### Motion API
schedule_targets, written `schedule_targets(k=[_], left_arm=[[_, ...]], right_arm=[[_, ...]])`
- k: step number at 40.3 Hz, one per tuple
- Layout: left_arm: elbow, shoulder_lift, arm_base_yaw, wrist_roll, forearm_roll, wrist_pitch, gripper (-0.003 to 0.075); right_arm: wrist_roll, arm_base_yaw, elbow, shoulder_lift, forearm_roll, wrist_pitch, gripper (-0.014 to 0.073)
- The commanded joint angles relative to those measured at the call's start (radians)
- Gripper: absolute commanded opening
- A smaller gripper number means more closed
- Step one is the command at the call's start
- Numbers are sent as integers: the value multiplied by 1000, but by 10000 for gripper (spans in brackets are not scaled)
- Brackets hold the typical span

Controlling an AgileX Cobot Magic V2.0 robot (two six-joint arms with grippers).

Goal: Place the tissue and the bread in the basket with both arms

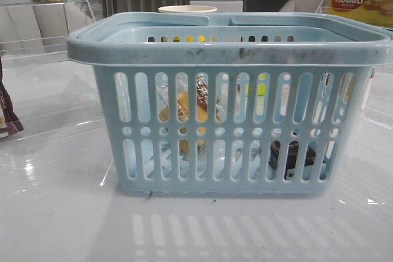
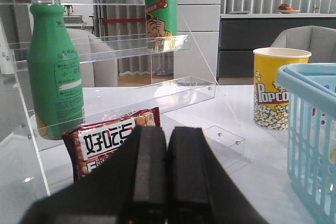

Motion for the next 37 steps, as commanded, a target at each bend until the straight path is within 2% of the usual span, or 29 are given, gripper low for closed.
schedule_targets(k=[1, 8, 37], left_arm=[[6, -17, 1, 0, -1, -89, 92], [6, -17, 1, 0, -1, -89, 92], [6, -17, 1, 0, -1, -89, 92]], right_arm=[[8, -7, -4, -18, -14, -101, 56], [74, -7, -4, -18, -41, -120, 56], [74, -8, -4, -18, -58, -110, 56]])
